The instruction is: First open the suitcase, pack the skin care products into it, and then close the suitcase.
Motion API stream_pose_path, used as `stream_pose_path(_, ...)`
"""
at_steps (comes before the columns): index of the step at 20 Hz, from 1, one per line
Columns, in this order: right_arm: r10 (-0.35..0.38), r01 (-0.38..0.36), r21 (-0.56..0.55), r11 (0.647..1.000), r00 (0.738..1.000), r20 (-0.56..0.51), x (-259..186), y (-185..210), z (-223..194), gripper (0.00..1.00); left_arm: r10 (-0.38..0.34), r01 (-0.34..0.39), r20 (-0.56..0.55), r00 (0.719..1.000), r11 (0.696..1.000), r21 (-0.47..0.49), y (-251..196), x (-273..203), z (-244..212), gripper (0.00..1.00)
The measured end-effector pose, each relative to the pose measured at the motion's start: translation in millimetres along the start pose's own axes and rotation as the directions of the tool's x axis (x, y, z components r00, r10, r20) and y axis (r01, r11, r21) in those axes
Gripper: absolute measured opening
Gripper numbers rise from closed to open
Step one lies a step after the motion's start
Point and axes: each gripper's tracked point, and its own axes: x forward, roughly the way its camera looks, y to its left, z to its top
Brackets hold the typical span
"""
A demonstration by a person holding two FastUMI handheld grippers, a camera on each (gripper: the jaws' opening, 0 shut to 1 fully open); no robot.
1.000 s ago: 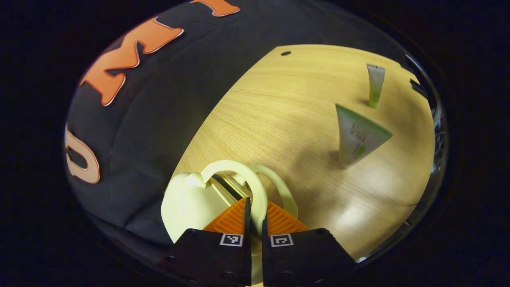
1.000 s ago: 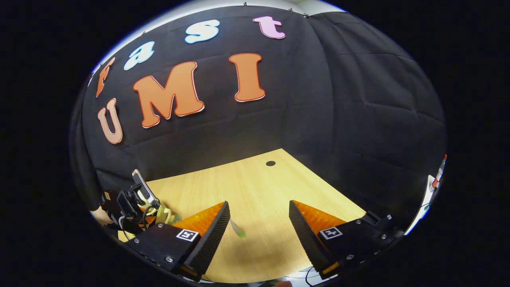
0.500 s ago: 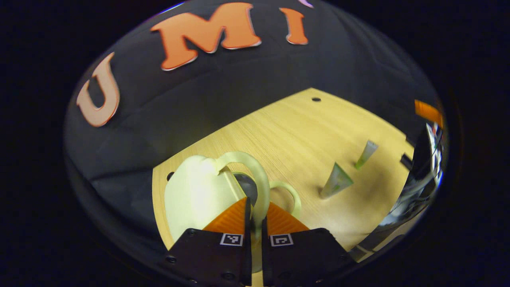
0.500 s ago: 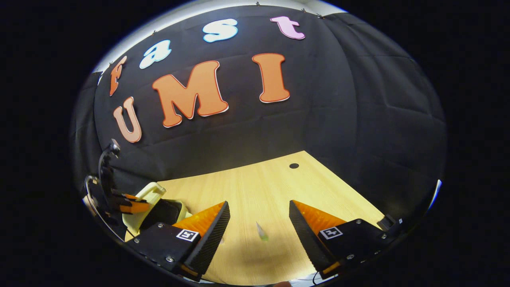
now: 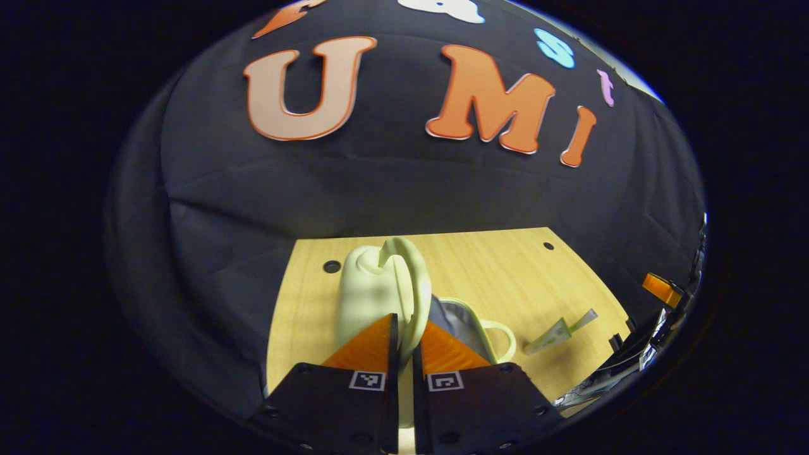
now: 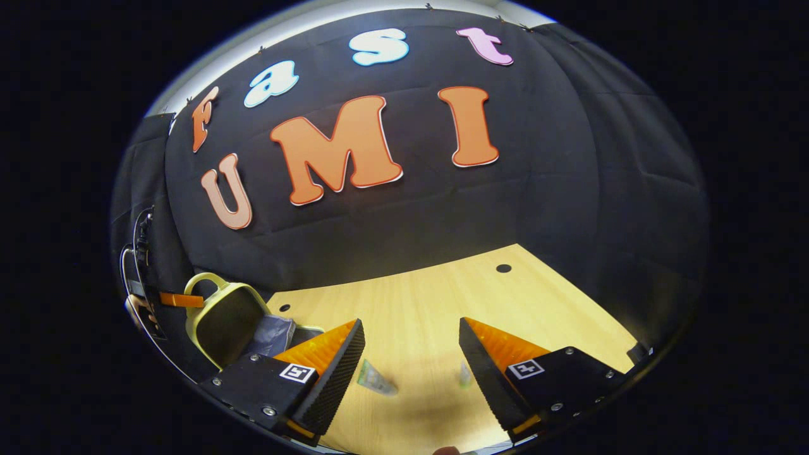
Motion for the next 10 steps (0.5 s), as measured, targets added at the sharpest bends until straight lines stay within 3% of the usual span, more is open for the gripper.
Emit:
stream_pose_path(6, 0.032, -0.032, -0.026, 0.999, 0.999, -0.004, 4.3, 44.5, -5.0, 0.95, 0.079, -0.079, -0.027, 0.997, 0.997, 0.009, 107.7, -13.4, -14.4, 0.1)
stream_pose_path(10, 0.032, -0.032, -0.024, 0.999, 0.999, 0.0, 5.5, 62.7, -6.2, 0.95, 0.172, -0.165, -0.088, 0.981, 0.983, 0.077, 164.0, -4.4, -47.1, 0.07)
